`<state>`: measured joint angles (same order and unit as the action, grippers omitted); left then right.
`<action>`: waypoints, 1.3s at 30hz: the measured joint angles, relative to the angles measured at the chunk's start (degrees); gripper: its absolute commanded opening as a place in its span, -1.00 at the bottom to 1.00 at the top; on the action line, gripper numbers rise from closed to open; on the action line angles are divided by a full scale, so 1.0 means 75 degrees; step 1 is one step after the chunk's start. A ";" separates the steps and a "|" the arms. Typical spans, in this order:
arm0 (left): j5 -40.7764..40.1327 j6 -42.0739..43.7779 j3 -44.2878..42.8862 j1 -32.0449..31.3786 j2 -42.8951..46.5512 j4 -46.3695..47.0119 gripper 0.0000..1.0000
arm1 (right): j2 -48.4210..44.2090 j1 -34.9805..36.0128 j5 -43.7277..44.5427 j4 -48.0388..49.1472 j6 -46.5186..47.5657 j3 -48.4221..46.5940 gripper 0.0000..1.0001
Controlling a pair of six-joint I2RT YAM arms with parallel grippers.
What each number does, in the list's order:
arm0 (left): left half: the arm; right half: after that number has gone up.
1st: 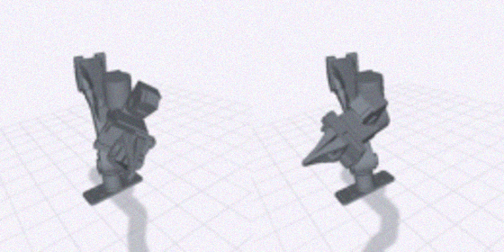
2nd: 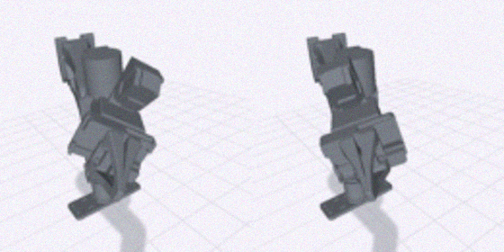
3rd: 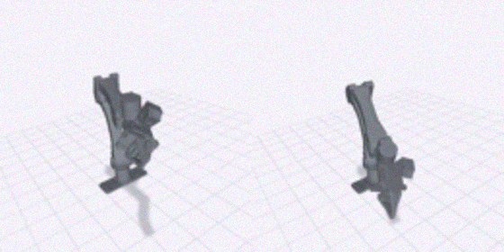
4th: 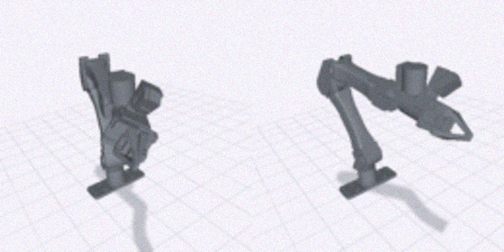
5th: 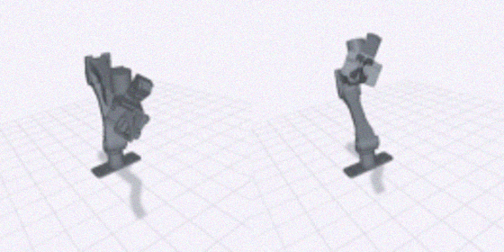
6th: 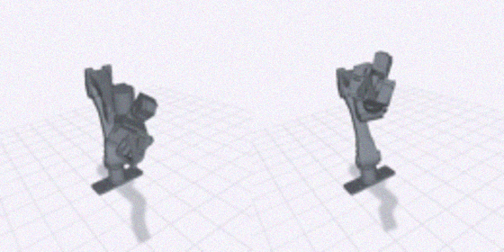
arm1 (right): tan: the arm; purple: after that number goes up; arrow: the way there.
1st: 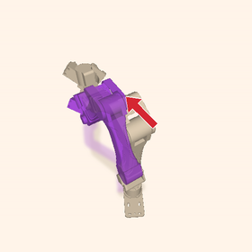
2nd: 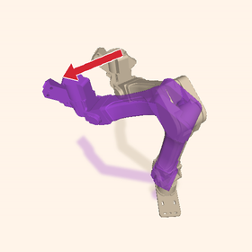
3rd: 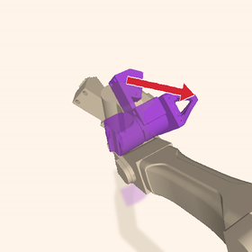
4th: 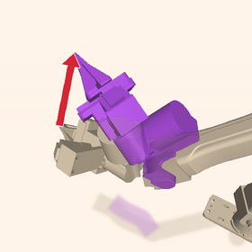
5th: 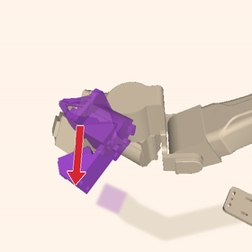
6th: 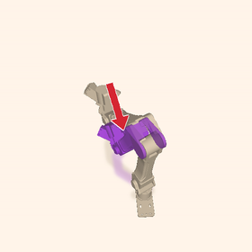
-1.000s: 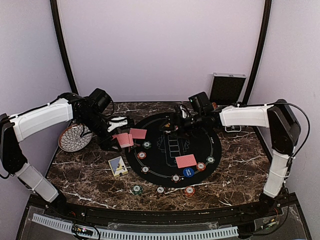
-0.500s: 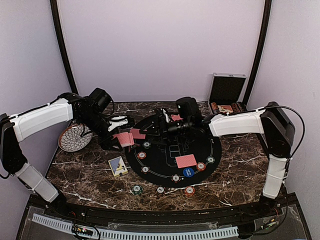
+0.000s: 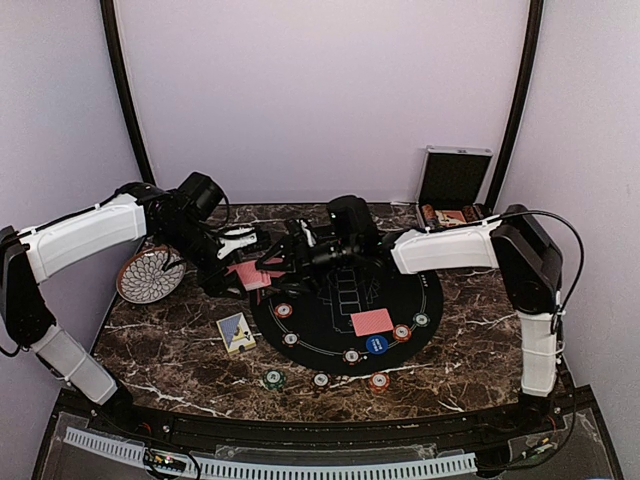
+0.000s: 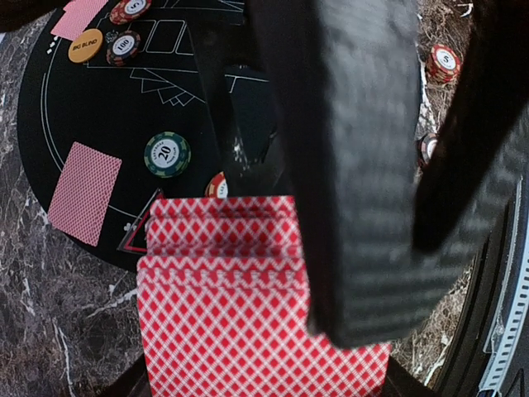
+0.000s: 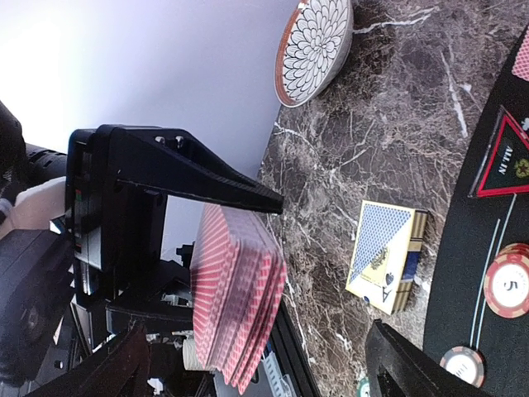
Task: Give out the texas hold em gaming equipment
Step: Pick up the poker card from the face-down deck piles.
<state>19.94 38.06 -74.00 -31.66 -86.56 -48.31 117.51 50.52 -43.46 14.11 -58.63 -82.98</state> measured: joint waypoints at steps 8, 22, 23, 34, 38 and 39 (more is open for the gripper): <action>0.0050 0.0000 -0.0131 0.0000 -0.0006 0.0000 -1.00 | 0.0597 0.0224 -0.0067 -0.0006 -0.0087 -0.0787 0.83; 0.0070 0.0003 -0.0131 0.0000 -0.0006 -0.0009 -1.00 | 0.1338 0.0309 0.0032 -0.0425 -0.0326 -0.1658 0.75; 0.0064 0.0003 -0.0131 0.0000 -0.0006 -0.0017 -1.00 | 0.1338 0.0309 0.0047 -0.0475 -0.0326 -0.1658 0.73; 0.0029 0.0006 -0.0131 -0.0003 -0.0017 -0.0117 -1.00 | 0.0997 0.0099 0.0064 -0.0469 -0.0210 -0.1137 0.56; 0.0029 0.0003 -0.0131 -0.0003 -0.0017 -0.0111 -1.00 | 0.0746 -0.0006 0.0082 -0.0565 -0.0119 -0.0921 0.45; 0.0026 0.0003 -0.0131 -0.0003 -0.0017 -0.0111 -1.00 | 0.0717 -0.0015 0.0082 -0.0583 -0.0087 -0.0909 0.42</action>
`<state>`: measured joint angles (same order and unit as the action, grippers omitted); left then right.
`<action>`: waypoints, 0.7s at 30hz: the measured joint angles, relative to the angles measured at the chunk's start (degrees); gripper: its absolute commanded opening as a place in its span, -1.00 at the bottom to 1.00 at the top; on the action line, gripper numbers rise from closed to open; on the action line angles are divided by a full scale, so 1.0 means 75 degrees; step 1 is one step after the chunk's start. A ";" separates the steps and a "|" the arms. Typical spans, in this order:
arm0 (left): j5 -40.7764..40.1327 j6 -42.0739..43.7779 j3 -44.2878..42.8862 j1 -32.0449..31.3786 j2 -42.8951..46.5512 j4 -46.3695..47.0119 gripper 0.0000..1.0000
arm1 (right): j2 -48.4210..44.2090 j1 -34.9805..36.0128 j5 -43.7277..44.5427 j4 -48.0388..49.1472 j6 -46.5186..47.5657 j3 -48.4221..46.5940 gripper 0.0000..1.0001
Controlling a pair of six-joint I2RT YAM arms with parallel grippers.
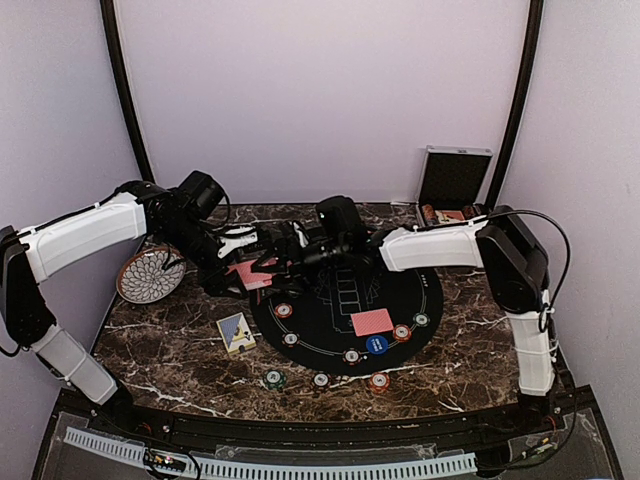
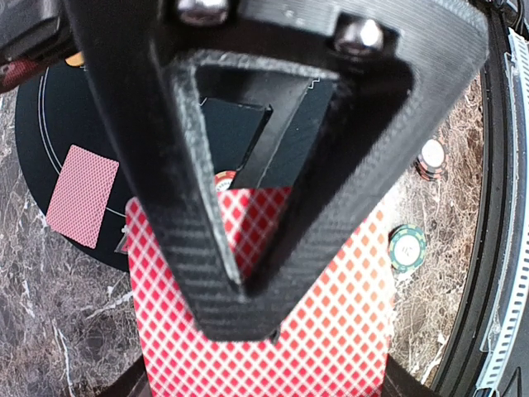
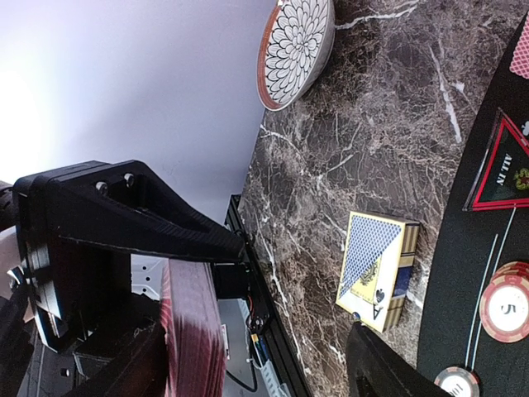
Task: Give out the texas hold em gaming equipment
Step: Pick up the poker card from the face-down deck piles.
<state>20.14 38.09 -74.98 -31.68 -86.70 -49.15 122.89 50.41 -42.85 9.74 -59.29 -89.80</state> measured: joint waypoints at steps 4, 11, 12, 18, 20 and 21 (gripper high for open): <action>0.0006 0.0000 0.0000 0.0000 0.0000 -0.0003 -1.00 | -0.0131 -0.0009 0.0006 -0.0154 0.0079 0.0026 0.32; 0.0006 0.0003 0.0000 0.0003 0.0000 0.0000 -1.00 | -0.0370 -0.0029 0.0012 -0.0533 0.0198 0.0026 0.14; 0.0006 0.0003 0.0000 0.0003 0.0003 0.0000 -1.00 | -0.0411 -0.0029 0.0015 -0.0562 0.0224 0.0026 0.12; 0.0003 0.0003 0.0003 0.0003 0.0003 0.0000 -1.00 | -0.0670 -0.0032 0.0032 -0.0819 0.0297 0.0026 0.00; 0.0003 0.0003 0.0003 0.0003 0.0003 0.0000 -1.00 | -0.0726 -0.0032 0.0029 -0.0854 0.0294 0.0026 -0.07; 0.0003 0.0003 0.0003 0.0003 0.0003 0.0000 -1.00 | -0.0740 -0.0032 0.0032 -0.0851 0.0291 0.0026 -0.11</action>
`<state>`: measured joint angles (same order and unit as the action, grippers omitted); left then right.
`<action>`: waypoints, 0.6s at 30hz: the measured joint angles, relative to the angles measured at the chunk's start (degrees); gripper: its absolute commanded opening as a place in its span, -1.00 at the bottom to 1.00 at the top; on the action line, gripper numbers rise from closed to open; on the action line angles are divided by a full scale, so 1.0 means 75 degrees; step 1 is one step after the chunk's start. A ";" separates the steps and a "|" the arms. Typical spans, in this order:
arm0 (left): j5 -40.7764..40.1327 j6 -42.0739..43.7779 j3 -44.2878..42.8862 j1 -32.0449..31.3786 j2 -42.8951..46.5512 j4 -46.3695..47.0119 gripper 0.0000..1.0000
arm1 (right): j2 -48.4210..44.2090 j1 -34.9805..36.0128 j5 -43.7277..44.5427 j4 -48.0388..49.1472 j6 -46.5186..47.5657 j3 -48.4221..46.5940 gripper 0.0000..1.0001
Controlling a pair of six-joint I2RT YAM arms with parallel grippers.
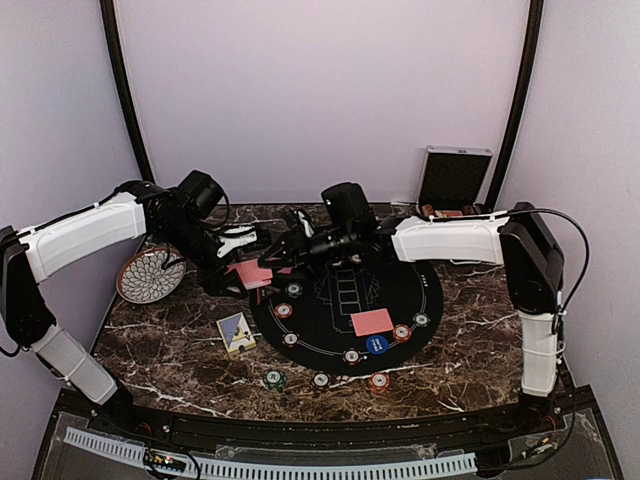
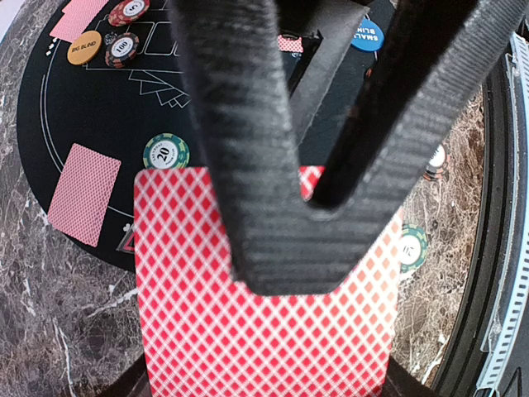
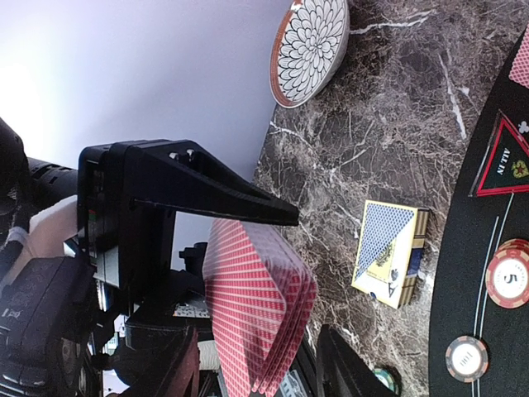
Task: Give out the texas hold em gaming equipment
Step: Pick up the poker card from the face-down deck piles.
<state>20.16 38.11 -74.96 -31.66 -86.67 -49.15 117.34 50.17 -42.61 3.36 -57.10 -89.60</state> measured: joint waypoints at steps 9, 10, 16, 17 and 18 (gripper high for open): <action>0.0000 0.0000 0.0000 0.0000 0.0000 0.0006 -1.00 | -0.0082 -0.0020 -0.0015 -0.0061 -0.0067 0.0003 -0.50; 0.0000 0.0000 0.0000 0.0000 0.0000 0.0012 -1.00 | -0.0082 -0.0026 -0.0017 -0.0073 -0.0070 0.0009 -0.51; -0.0003 0.0003 0.0000 0.0000 0.0003 0.0032 -1.00 | -0.0090 -0.0041 -0.0038 -0.0047 -0.0111 0.0085 -0.60; -0.0003 0.0003 0.0000 0.0000 0.0003 0.0029 -1.00 | -0.0093 -0.0041 -0.0047 -0.0047 -0.0128 0.0099 -0.62; -0.0006 0.0003 0.0003 0.0000 0.0000 0.0029 -1.00 | -0.0093 -0.0041 -0.0061 -0.0047 -0.0152 0.0108 -0.63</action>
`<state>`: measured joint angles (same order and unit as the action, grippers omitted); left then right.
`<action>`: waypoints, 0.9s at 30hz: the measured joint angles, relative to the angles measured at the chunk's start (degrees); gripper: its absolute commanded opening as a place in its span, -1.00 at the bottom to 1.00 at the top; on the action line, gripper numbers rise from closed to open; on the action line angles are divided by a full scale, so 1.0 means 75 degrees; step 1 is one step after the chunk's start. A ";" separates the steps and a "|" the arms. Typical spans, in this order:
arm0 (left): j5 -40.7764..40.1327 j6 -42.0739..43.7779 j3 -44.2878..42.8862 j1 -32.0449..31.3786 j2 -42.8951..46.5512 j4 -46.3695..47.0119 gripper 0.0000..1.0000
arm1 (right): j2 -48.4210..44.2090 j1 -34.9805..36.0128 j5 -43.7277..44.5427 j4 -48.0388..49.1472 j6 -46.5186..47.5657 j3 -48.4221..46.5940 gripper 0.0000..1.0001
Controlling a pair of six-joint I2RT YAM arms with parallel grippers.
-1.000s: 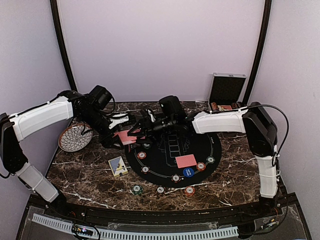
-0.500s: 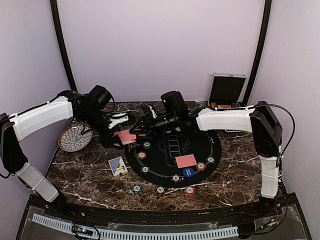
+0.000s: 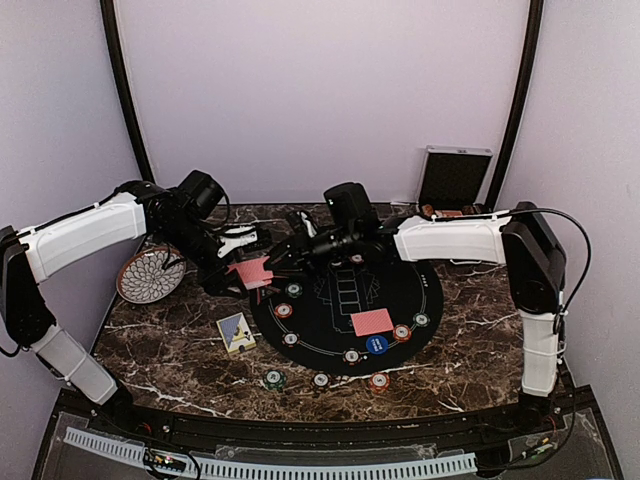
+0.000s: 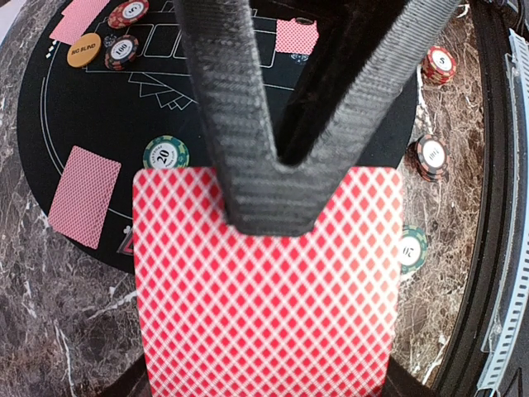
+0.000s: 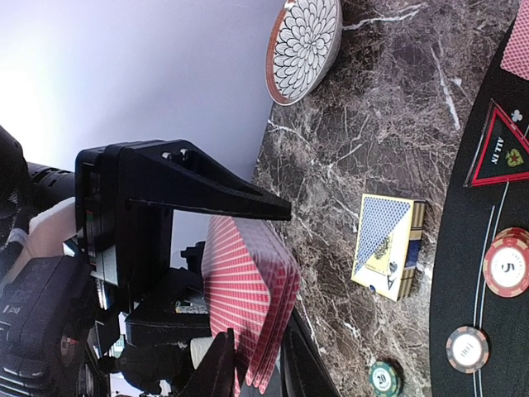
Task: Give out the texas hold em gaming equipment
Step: Pick up the poker card from the face-down deck piles.
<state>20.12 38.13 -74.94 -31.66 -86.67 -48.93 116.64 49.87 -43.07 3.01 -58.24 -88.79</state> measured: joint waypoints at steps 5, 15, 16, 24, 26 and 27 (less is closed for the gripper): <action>0.0000 0.0003 0.0017 0.0000 0.0003 0.0003 -1.00 | -0.0023 -0.0003 -0.0029 -0.0012 -0.0050 0.0029 -0.66; -0.0073 0.0003 0.0067 0.0000 0.0003 0.0003 -1.00 | -0.0318 -0.0003 -0.0087 -0.0041 -0.0047 0.0137 -0.59; -0.0082 0.0003 0.0070 0.0000 0.0003 0.0003 -1.00 | -0.0338 -0.0003 -0.0093 -0.0038 -0.0047 0.0143 -0.59; -0.0090 0.0003 0.0070 0.0000 0.0003 0.0003 -1.00 | -0.0364 0.0000 -0.0128 -0.0032 -0.0052 0.0157 -0.51; -0.0090 0.0003 0.0070 0.0000 0.0003 0.0003 -1.00 | -0.0364 0.0003 -0.0146 -0.0012 -0.0067 0.0189 -0.50; -0.0090 0.0003 0.0070 0.0000 0.0003 0.0003 -1.00 | -0.0364 0.0003 -0.0152 -0.0009 -0.0076 0.0207 -0.50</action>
<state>19.44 38.15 -74.41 -31.66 -86.65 -48.90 113.91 49.89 -44.21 2.94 -58.81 -87.24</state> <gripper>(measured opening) 0.679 0.246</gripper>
